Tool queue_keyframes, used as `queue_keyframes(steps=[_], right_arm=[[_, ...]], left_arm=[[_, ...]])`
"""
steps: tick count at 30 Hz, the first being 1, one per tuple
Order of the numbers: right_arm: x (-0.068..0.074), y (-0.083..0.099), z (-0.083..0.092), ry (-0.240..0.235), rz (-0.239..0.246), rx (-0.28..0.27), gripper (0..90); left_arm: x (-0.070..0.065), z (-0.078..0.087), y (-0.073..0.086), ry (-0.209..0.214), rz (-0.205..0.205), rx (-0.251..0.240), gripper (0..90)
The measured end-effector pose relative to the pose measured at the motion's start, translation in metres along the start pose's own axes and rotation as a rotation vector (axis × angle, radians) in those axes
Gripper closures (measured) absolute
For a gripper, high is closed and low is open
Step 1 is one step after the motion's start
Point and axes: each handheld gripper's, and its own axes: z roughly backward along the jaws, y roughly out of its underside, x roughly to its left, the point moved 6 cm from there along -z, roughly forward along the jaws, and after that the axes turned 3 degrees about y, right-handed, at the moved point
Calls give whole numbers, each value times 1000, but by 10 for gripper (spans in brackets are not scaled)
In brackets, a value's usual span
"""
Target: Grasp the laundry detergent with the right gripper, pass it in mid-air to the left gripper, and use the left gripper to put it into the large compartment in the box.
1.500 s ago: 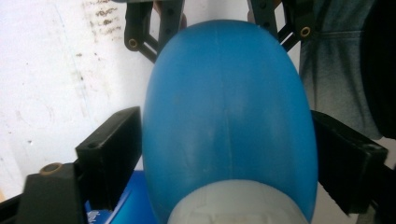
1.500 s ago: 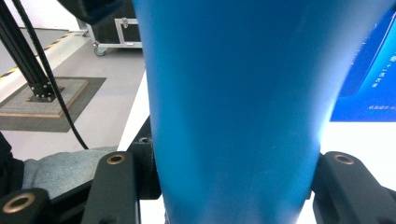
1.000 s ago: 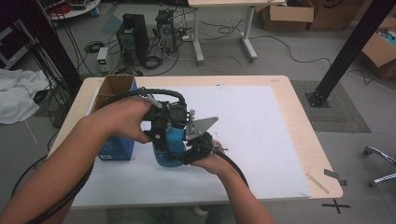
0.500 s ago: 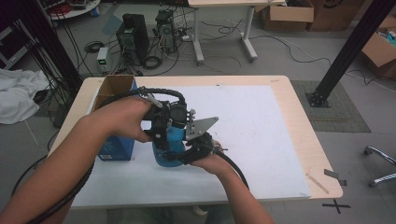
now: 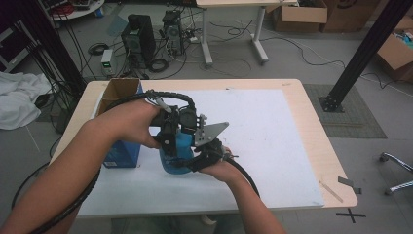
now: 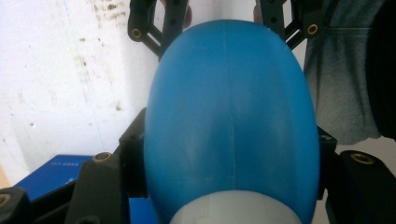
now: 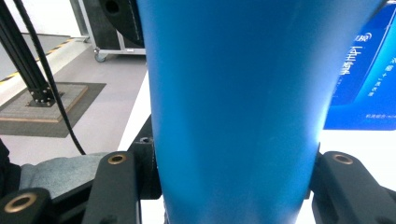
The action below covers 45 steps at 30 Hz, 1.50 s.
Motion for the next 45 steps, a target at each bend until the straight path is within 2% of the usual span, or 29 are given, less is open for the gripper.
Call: queue_keyframes(steps=[4,7,16,19,21,30,35,36,42,45], right_arm=[[0,0,0,-2,6,-2,450],[1,0,0,15,17,6,437],[1,-1,1,34,27,11,418],[1,-1,2,43,33,15,383],[0,0,3,45,30,32,347],[1,-7,16,43,0,28,272],[1,-11,26,37,-3,66,210],[1,-13,33,39,-7,91,192],[-3,-19,52,50,-14,141,150],[-4,-25,67,61,-15,203,132]], left_arm=[[-1,0,-1,-2,2,10,387],[-1,0,-1,-16,-4,12,389],[1,1,-1,-14,0,7,389],[2,2,-1,-9,8,3,390],[2,4,0,-15,11,0,390],[1,7,5,-4,21,2,389],[4,10,10,6,43,10,389],[4,11,11,6,47,9,389],[10,21,21,12,77,12,388],[15,29,29,12,112,14,387]])
